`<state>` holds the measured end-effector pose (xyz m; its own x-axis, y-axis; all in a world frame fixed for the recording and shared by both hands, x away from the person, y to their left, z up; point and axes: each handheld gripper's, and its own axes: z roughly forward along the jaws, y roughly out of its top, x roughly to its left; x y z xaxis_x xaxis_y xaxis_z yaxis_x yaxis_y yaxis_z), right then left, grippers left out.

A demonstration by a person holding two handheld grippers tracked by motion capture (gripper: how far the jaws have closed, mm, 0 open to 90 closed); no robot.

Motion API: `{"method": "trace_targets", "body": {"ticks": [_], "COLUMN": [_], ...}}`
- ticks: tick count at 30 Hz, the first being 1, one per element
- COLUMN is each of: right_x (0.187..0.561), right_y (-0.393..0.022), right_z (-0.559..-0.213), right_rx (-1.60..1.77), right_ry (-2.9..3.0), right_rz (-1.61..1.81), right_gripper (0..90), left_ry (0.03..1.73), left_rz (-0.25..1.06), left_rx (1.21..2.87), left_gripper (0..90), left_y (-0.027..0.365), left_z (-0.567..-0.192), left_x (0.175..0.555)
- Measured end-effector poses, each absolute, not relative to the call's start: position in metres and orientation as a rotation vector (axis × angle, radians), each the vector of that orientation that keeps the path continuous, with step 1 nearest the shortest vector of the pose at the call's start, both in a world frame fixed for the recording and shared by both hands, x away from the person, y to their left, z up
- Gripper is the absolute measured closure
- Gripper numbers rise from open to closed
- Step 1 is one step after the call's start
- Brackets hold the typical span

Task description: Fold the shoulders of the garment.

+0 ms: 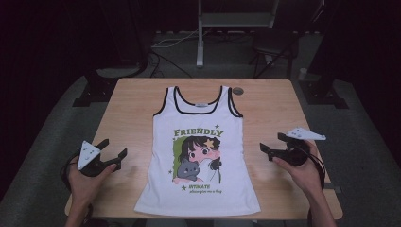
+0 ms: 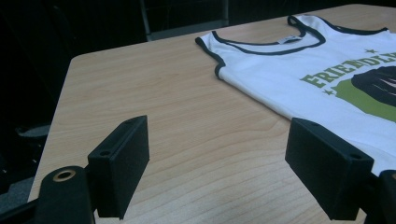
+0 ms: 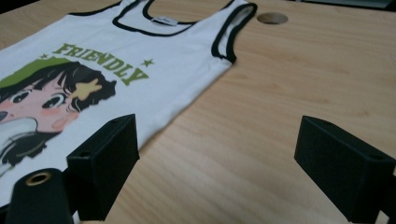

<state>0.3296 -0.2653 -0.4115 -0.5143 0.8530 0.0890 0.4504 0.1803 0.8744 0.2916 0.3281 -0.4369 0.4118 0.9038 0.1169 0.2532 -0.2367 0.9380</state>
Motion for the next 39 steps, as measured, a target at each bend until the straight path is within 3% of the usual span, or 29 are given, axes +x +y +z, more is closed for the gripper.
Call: {"method": "trace_targets", "body": {"ticks": [19, 39], "right_x": [0.435, 0.528], "right_y": [-0.212, -0.197], "right_z": [-0.374, -0.394], "right_rx": [1.144, 1.258], "right_ry": [2.145, 2.181], "right_rz": [1.271, 1.212], "right_gripper": [13.1, 13.1], "left_ry": [1.001, 1.007], "left_rz": [0.876, 0.87], "left_rx": [1.709, 1.705], "left_gripper": [21.4, 21.4], "left_y": [0.325, 0.324], "left_z": [-0.437, -0.437], "left_x": [0.29, 0.291]}}
